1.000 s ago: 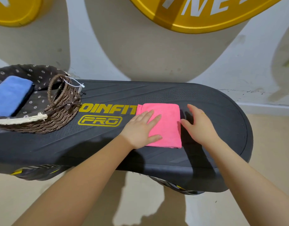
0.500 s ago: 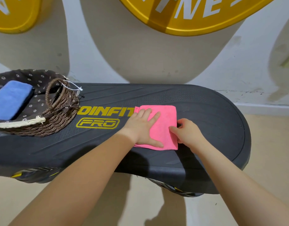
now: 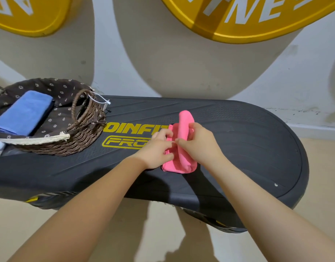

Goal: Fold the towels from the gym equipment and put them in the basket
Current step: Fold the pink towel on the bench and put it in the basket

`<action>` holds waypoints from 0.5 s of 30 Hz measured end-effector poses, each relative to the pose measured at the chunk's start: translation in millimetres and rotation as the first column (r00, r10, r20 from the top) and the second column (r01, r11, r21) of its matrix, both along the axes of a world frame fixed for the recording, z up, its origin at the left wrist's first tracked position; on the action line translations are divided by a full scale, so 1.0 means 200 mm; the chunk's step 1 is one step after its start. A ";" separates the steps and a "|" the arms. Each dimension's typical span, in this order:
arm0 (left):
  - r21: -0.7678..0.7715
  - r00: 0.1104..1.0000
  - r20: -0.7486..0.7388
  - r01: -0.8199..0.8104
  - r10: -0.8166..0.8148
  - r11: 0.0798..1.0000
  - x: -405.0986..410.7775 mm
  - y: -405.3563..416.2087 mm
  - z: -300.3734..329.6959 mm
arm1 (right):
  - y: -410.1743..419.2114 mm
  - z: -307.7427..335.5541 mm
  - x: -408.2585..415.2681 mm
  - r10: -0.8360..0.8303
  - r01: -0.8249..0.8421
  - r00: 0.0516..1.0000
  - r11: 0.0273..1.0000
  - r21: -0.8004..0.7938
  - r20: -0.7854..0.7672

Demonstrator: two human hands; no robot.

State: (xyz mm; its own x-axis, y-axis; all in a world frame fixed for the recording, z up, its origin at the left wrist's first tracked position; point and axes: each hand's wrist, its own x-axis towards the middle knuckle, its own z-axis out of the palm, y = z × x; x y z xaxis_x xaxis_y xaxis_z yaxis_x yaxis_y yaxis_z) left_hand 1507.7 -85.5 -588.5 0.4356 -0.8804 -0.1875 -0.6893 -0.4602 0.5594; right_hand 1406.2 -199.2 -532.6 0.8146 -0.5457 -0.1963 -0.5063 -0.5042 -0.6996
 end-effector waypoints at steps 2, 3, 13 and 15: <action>-0.083 0.976 -0.190 -0.123 0.106 0.989 0.01 0.01 -0.01 | 0.05 -0.02 0.03 0.017 -0.019 0.999 0.998 -0.054 -0.037; -0.116 0.920 -0.345 -0.241 0.189 0.964 0.02 0.01 -0.01 | 0.07 -0.03 0.05 0.020 -0.024 0.998 0.997 -0.074 -0.054; -0.243 0.938 -0.260 -0.294 0.230 0.925 0.00 0.01 -0.04 | 0.07 0.01 0.09 0.198 -0.171 0.973 0.965 0.198 -0.122; -0.246 0.961 -0.153 -0.263 0.231 0.933 0.00 0.01 -0.03 | 0.02 0.02 0.04 0.130 -0.128 0.991 0.990 0.058 -0.024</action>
